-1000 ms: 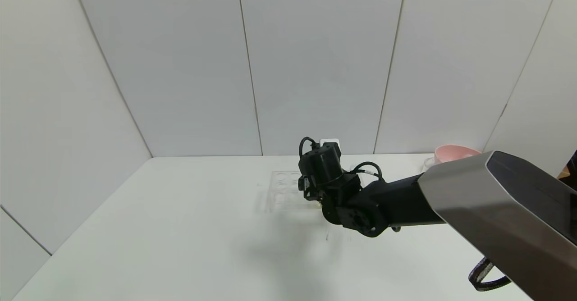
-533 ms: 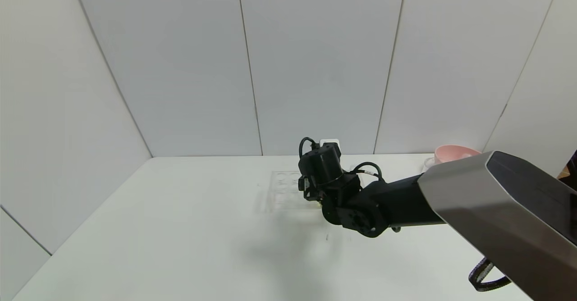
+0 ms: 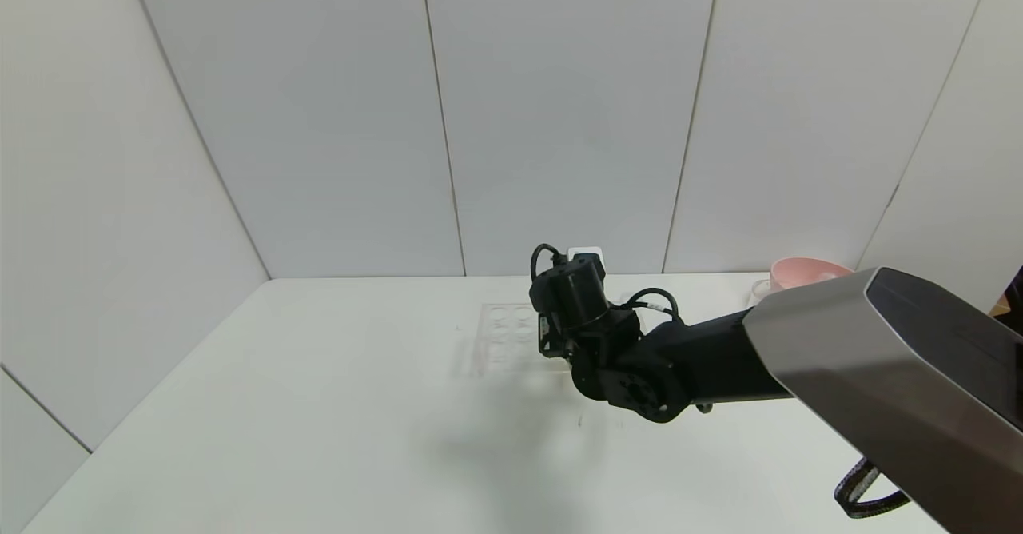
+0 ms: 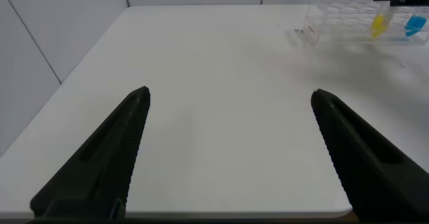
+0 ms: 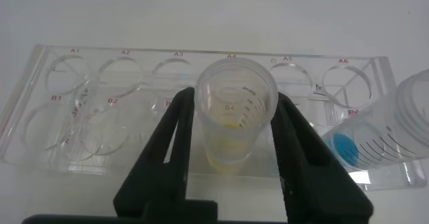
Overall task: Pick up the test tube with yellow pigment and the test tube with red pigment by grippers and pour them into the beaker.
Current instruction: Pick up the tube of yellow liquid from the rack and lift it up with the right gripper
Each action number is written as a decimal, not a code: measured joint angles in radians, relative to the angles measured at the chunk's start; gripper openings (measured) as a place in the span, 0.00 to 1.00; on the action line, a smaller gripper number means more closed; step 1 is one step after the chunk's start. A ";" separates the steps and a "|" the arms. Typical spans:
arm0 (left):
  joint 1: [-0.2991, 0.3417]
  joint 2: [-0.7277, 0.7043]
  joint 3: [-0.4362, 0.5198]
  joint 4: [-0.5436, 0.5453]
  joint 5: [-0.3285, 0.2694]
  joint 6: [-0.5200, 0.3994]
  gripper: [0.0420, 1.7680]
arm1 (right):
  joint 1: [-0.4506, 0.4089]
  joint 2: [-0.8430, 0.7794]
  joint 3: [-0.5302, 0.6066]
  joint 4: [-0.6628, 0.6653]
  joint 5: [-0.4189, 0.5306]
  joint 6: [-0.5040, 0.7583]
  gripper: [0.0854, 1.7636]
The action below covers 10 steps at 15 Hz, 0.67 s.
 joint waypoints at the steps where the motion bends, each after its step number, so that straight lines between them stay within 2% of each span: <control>1: 0.000 0.000 0.000 0.000 0.000 0.000 0.97 | 0.000 -0.001 0.000 0.001 0.000 0.000 0.37; 2: 0.000 0.000 0.000 0.000 0.000 0.000 0.97 | 0.001 -0.002 0.001 0.001 -0.001 0.000 0.25; 10: 0.000 0.000 0.000 0.000 0.000 0.000 0.97 | 0.000 -0.013 -0.003 0.007 0.001 -0.012 0.25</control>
